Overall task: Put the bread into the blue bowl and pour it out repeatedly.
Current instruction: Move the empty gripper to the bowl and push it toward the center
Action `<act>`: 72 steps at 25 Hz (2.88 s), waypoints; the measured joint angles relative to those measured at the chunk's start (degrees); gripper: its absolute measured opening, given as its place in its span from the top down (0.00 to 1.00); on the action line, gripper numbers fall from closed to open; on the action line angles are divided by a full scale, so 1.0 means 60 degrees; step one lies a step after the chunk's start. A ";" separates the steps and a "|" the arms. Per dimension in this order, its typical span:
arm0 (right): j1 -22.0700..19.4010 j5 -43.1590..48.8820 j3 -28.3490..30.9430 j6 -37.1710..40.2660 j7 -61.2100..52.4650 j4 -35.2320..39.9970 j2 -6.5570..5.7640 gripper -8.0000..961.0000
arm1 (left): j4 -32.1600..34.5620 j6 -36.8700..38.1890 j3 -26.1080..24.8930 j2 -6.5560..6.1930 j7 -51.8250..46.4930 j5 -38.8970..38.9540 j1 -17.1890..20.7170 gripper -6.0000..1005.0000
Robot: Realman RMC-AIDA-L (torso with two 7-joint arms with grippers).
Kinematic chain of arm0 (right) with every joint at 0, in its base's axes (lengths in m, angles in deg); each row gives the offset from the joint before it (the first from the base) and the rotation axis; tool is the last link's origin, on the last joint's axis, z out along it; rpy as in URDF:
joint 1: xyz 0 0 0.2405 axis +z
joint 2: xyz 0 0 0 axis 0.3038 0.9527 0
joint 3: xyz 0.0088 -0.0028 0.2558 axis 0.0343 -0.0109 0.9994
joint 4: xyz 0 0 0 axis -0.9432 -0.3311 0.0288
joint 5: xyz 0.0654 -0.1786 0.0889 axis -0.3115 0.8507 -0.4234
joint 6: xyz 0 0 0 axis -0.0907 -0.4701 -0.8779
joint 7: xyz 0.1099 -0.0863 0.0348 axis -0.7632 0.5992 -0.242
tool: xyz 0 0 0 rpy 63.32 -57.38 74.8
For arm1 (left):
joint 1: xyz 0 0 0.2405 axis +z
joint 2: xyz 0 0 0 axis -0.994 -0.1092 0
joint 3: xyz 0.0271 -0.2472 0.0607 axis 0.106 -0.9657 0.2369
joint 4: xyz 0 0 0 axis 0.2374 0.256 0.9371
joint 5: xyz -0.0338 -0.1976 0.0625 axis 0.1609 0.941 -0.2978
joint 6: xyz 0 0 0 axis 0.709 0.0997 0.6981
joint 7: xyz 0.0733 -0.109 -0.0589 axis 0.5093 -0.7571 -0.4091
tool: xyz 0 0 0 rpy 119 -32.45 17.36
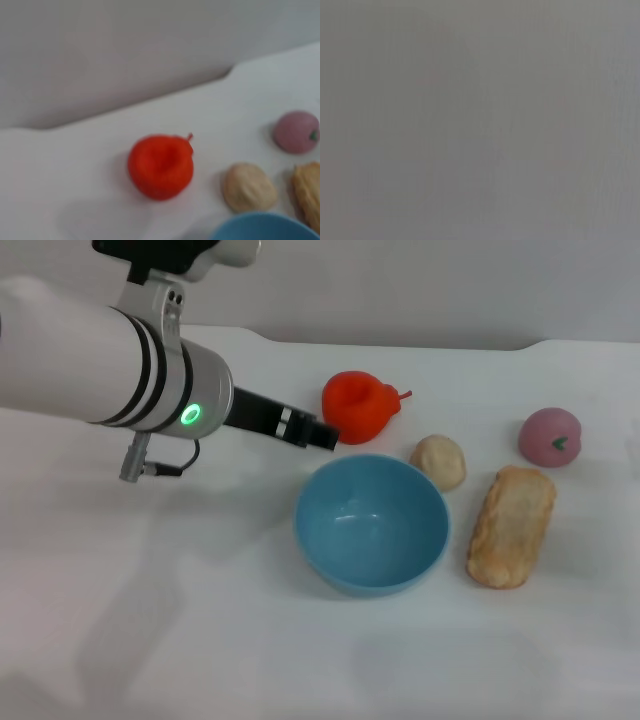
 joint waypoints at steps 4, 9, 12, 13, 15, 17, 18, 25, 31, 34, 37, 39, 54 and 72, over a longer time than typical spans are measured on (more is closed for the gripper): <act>-0.0001 0.0000 0.0000 -0.0001 0.0009 0.0000 0.0000 0.40 | -0.0284 0.0020 0.0027 0.0028 -0.0073 0.0044 -0.0040 0.21; -0.0043 -0.0016 0.0000 -0.0002 0.0020 -0.0005 0.0004 0.40 | -0.0997 0.0263 0.0194 0.0067 -0.0141 0.0084 -0.0152 0.20; -0.0070 -0.0026 -0.0002 -0.0002 0.0035 -0.0009 0.0015 0.40 | -0.1445 0.0477 0.0351 0.0062 -0.0212 0.0091 -0.0303 0.21; -0.0080 -0.0027 -0.0008 -0.0002 0.0047 -0.0017 0.0017 0.40 | -0.1663 0.0572 0.0394 0.0061 -0.0216 0.0090 -0.0353 0.21; -0.0094 -0.0027 -0.0011 -0.0002 0.0047 -0.0023 0.0022 0.40 | -0.1962 0.0678 0.0447 0.0070 -0.0216 0.0088 -0.0426 0.21; -0.0103 -0.0027 -0.0012 -0.0002 0.0047 -0.0025 0.0025 0.40 | -0.2269 0.0730 0.0554 0.0085 -0.0216 0.0089 -0.0540 0.21; -0.0112 -0.0026 -0.0014 -0.0001 0.0048 -0.0031 0.0033 0.40 | -0.2399 0.0741 0.0610 0.0090 -0.0216 0.0089 -0.0590 0.21; -0.0118 -0.0013 -0.0041 0.0001 0.0047 -0.0039 0.0033 0.40 | -0.3112 0.1274 0.0932 0.0101 -0.0229 0.0346 -0.0763 0.21; -0.0152 -0.0003 -0.0029 0.0003 0.0048 -0.0054 0.0030 0.40 | -0.3626 0.1812 0.1004 0.0088 -0.0173 0.0765 -0.0817 0.21; -0.0165 0.0000 -0.0023 0.0004 0.0048 -0.0054 0.0029 0.40 | -0.3921 0.1900 0.1004 0.0086 -0.0154 0.0801 -0.0953 0.21; -0.0166 0.0001 -0.0020 0.0016 0.0047 -0.0053 0.0030 0.40 | -0.4347 0.2089 0.1096 0.0094 -0.0131 0.0830 -0.1120 0.21; -0.0165 0.0000 -0.0016 0.0018 0.0047 -0.0051 0.0030 0.40 | -0.4625 0.2267 0.1242 0.0096 -0.0122 0.0834 -0.1239 0.21; -0.0193 -0.0034 -0.0015 0.0015 0.0047 -0.0020 0.0029 0.40 | -0.5577 0.2919 0.1483 0.0098 -0.0119 0.1192 -0.1628 0.21; -0.0262 -0.0060 0.0000 0.0045 0.0035 -0.0006 0.0030 0.40 | -0.6135 0.3066 0.1498 0.0096 -0.0137 0.1586 -0.1768 0.52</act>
